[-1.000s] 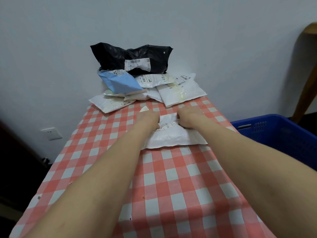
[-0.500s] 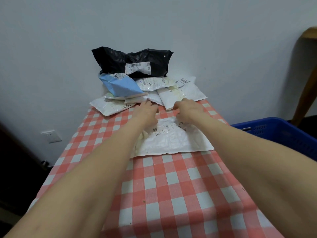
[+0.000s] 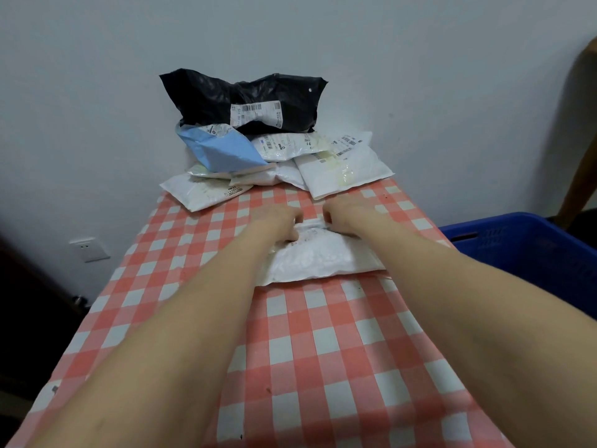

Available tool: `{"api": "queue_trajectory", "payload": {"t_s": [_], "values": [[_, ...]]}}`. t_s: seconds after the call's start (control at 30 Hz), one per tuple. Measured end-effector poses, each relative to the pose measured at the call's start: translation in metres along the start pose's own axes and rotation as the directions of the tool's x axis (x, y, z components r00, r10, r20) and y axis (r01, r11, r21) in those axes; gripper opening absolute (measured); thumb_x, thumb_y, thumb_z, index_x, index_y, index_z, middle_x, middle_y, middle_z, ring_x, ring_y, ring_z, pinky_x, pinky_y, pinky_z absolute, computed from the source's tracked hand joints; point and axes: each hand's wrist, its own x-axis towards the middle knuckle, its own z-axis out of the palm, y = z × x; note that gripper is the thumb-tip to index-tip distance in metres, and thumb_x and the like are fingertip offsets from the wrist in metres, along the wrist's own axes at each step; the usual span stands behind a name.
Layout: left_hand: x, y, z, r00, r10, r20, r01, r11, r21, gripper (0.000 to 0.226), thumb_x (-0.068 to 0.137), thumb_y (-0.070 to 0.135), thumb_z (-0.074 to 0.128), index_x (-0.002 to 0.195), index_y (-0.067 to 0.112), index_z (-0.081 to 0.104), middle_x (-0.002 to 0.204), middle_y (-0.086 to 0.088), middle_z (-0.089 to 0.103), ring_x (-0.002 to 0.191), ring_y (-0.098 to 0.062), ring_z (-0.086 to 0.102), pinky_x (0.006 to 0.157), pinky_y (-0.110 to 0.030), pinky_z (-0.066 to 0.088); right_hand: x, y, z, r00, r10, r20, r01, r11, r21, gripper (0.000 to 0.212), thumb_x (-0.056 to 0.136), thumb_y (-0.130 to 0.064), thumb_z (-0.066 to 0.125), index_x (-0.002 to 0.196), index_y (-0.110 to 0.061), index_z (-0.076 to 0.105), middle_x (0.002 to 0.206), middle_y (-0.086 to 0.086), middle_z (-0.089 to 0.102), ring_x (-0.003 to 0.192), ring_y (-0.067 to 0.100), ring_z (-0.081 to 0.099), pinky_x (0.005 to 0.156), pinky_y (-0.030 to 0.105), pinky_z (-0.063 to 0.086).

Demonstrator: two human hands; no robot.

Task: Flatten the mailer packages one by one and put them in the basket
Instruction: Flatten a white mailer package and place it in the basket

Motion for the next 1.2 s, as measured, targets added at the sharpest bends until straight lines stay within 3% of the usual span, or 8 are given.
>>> {"api": "queue_trajectory", "payload": {"t_s": [0.1,0.27,0.43,0.6,0.73,0.9,1.07,1.2], "values": [[-0.001,0.005,0.004,0.998,0.023,-0.058,-0.021,0.999,0.033,0.033,0.087,0.014,0.051,0.118,0.027,0.054,0.092,0.000,0.058,0.087,-0.022,0.054,0.069,-0.032,0.041,0.002,0.001,0.004,1.000,-0.012,0.001,0.012,1.000,0.002,0.024,0.092,-0.020,0.053,0.114,-0.020,0.062,0.120,0.006,0.059,0.111,0.027,0.055,0.092,0.038,0.049],[-0.002,0.004,0.013,0.981,0.072,-0.179,-0.060,0.995,0.074,0.028,0.093,0.017,0.048,0.119,0.024,0.054,0.115,-0.005,0.062,0.104,-0.027,0.055,0.071,-0.033,0.038,-0.005,0.002,0.004,0.999,0.008,-0.033,-0.005,0.994,0.105,0.024,0.092,-0.016,0.051,0.113,-0.021,0.061,0.122,0.005,0.058,0.111,0.026,0.055,0.084,0.033,0.045],[-0.019,-0.011,0.001,0.974,-0.062,-0.219,0.008,0.970,-0.242,0.041,0.089,0.013,0.053,0.128,0.024,0.049,0.128,-0.004,0.051,0.111,-0.023,0.052,0.079,-0.031,0.042,-0.027,0.012,-0.012,0.982,0.140,-0.126,-0.071,0.896,0.438,0.036,0.089,-0.016,0.054,0.123,-0.028,0.058,0.129,0.003,0.044,0.116,0.025,0.049,0.090,0.033,0.046],[-0.041,-0.012,-0.018,0.960,-0.017,-0.280,-0.043,0.978,-0.206,0.031,0.086,0.027,0.060,0.116,0.026,0.054,0.121,0.000,0.050,0.104,-0.017,0.051,0.080,-0.030,0.043,-0.050,0.010,-0.030,0.995,0.058,-0.086,-0.021,0.924,0.382,0.025,0.087,-0.022,0.056,0.111,-0.024,0.063,0.114,-0.001,0.059,0.098,0.019,0.056,0.080,0.030,0.048],[-0.047,-0.001,-0.013,0.998,-0.003,-0.067,-0.007,0.990,-0.142,0.052,0.079,0.037,0.068,0.126,0.029,0.049,0.129,0.001,0.048,0.111,-0.022,0.051,0.085,-0.033,0.044,-0.065,0.000,-0.027,0.995,0.031,0.093,-0.060,0.942,0.331,0.041,0.080,-0.013,0.059,0.121,-0.013,0.062,0.097,0.007,0.068,0.080,0.020,0.062,0.073,0.029,0.051],[-0.045,0.004,0.002,0.999,-0.037,0.004,0.037,0.997,-0.064,0.057,0.081,0.042,0.066,0.132,0.030,0.046,0.135,-0.003,0.043,0.115,-0.023,0.052,0.085,-0.032,0.044,-0.062,-0.007,-0.017,0.991,0.053,0.121,-0.070,0.987,0.144,0.044,0.083,-0.025,0.060,0.126,-0.018,0.059,0.127,0.004,0.058,0.112,0.025,0.057,0.092,0.035,0.050],[-0.046,0.007,0.004,0.999,-0.021,-0.035,0.019,0.999,-0.046,0.042,0.086,0.037,0.063,0.124,0.025,0.052,0.122,0.004,0.058,0.109,-0.018,0.054,0.073,-0.027,0.037,-0.055,-0.011,-0.012,0.991,0.060,0.119,-0.069,0.995,0.070,0.013,0.081,-0.024,0.060,0.075,-0.017,0.051,0.080,0.000,0.053,0.085,0.027,0.054,0.075,0.031,0.048],[-0.042,0.009,0.002,0.999,0.007,-0.034,-0.007,1.000,-0.003,0.029,0.087,0.035,0.061,0.113,0.023,0.055,0.117,0.004,0.060,0.107,-0.019,0.055,0.073,-0.029,0.037,-0.053,-0.010,-0.010,0.995,0.040,0.093,-0.042,0.999,0.020,0.024,0.088,-0.023,0.055,0.110,-0.014,0.058,0.110,0.005,0.060,0.094,0.026,0.056,0.078,0.034,0.047]]}}
